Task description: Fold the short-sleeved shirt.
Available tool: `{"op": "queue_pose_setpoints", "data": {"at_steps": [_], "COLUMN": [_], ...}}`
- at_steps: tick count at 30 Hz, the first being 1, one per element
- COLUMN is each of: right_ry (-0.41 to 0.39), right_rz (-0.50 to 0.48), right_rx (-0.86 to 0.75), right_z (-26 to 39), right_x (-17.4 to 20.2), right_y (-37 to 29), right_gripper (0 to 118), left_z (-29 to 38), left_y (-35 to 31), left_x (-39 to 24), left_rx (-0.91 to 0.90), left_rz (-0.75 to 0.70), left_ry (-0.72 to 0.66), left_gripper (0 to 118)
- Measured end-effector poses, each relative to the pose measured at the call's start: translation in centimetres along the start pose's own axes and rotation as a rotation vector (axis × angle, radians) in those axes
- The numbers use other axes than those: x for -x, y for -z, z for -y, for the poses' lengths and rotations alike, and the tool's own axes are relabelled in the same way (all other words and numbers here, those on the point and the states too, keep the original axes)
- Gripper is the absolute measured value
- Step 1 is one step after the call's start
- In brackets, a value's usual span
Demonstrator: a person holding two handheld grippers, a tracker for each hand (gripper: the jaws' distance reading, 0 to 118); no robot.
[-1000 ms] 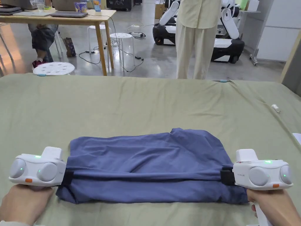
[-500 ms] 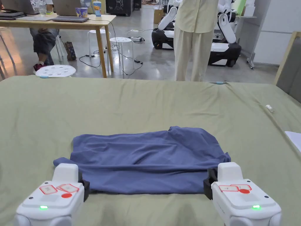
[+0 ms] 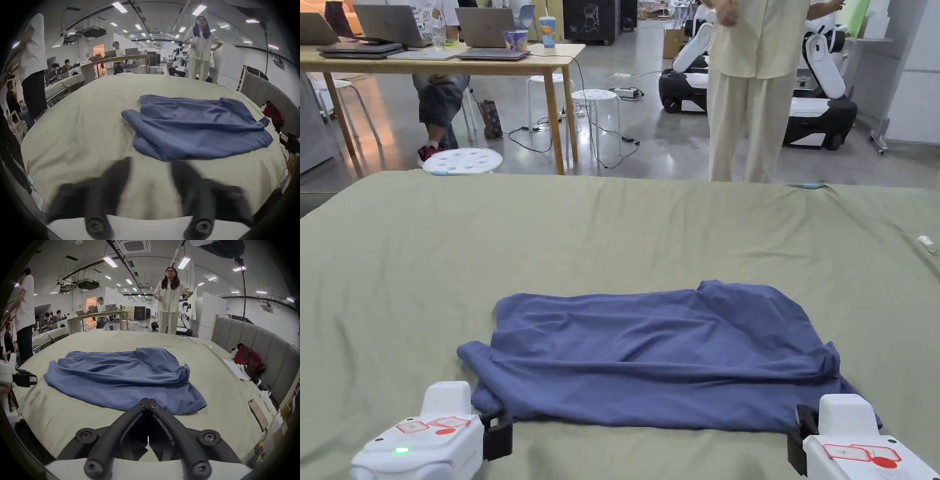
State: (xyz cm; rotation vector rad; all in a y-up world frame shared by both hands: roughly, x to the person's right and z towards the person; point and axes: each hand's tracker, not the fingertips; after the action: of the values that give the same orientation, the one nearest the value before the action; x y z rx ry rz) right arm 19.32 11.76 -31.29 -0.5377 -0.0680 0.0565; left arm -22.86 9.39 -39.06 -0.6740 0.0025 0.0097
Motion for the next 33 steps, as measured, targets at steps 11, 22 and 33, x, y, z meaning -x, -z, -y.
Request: {"op": "queue_pose_setpoints", "data": {"at_steps": [11, 22, 33], "right_ry": [0.009, 0.029, -0.013], "right_rz": [0.040, 0.092, 0.058], "right_rx": [0.050, 0.135, 0.302], "right_z": [-0.1, 0.1, -0.9], "right_x": [-2.9, -8.8, -8.7], "right_y": [1.9, 7.1, 12.8], "right_gripper": [0, 66, 92], "left_z": [-3.0, -4.6, -4.6], "left_y": [8.5, 6.7, 4.5], "left_x": [-0.6, -1.2, -3.9], "left_rx": [0.135, 0.144, 0.083], "left_rz": [0.003, 0.029, -0.072], "left_ry": [0.086, 0.103, 0.226], "left_gripper": [88, 5, 5]}}
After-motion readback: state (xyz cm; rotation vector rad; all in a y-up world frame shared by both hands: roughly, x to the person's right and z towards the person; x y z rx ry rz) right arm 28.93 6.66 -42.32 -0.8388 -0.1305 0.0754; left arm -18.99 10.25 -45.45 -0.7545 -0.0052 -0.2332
